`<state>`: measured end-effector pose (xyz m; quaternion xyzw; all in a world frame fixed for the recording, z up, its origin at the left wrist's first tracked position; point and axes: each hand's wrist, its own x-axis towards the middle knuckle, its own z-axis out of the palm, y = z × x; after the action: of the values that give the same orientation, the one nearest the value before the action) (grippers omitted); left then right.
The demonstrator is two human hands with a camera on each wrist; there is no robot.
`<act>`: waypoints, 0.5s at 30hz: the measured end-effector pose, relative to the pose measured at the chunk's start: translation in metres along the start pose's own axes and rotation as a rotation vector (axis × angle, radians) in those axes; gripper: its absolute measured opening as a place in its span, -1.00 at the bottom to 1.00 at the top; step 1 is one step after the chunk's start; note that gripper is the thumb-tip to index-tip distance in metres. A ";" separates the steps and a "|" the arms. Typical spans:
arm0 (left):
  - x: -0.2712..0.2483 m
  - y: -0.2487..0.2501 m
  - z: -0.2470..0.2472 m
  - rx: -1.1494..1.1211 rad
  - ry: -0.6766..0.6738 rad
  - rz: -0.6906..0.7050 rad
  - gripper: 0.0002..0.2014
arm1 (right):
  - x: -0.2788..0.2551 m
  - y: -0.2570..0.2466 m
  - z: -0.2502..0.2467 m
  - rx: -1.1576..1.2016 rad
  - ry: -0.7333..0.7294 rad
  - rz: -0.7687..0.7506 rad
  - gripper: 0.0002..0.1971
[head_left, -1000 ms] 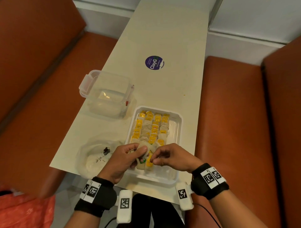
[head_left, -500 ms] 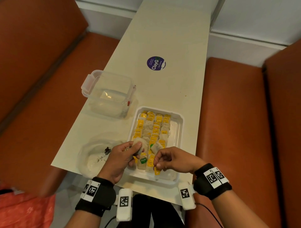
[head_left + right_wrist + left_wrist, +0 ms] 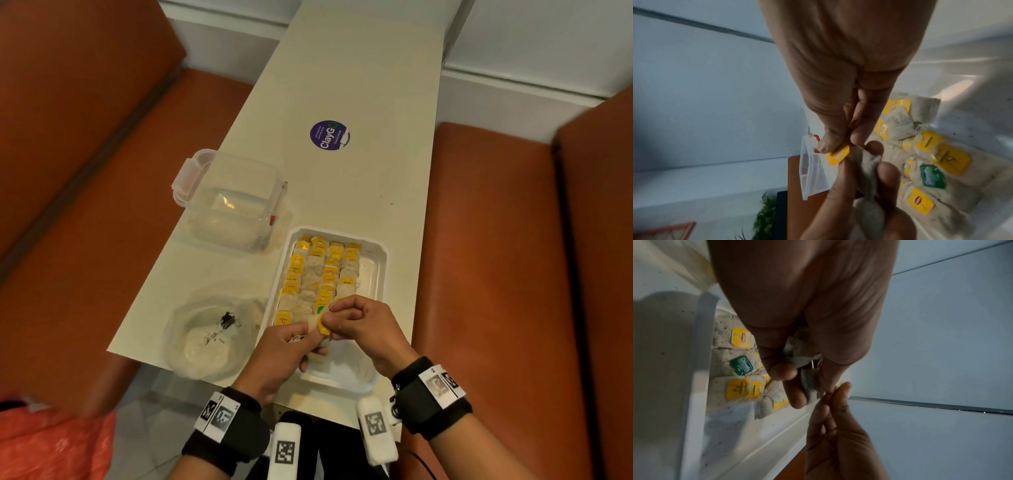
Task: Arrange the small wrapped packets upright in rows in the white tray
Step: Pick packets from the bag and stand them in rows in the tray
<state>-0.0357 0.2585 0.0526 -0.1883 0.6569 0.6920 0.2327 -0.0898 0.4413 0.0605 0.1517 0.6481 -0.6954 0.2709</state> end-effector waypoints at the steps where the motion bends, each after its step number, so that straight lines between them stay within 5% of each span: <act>1: 0.000 0.001 0.000 0.003 -0.021 -0.003 -0.85 | -0.001 0.001 0.000 -0.015 0.013 -0.012 -0.75; 10: 0.004 0.005 0.000 0.104 -0.105 0.001 -0.83 | -0.007 -0.013 -0.009 -0.385 -0.038 -0.093 -0.64; 15: 0.004 0.008 0.005 0.084 -0.142 0.003 -0.80 | -0.008 -0.018 -0.018 -0.563 0.043 -0.207 -0.22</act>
<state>-0.0434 0.2632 0.0566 -0.1275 0.6676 0.6757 0.2853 -0.0961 0.4601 0.0777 0.0185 0.8331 -0.5089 0.2160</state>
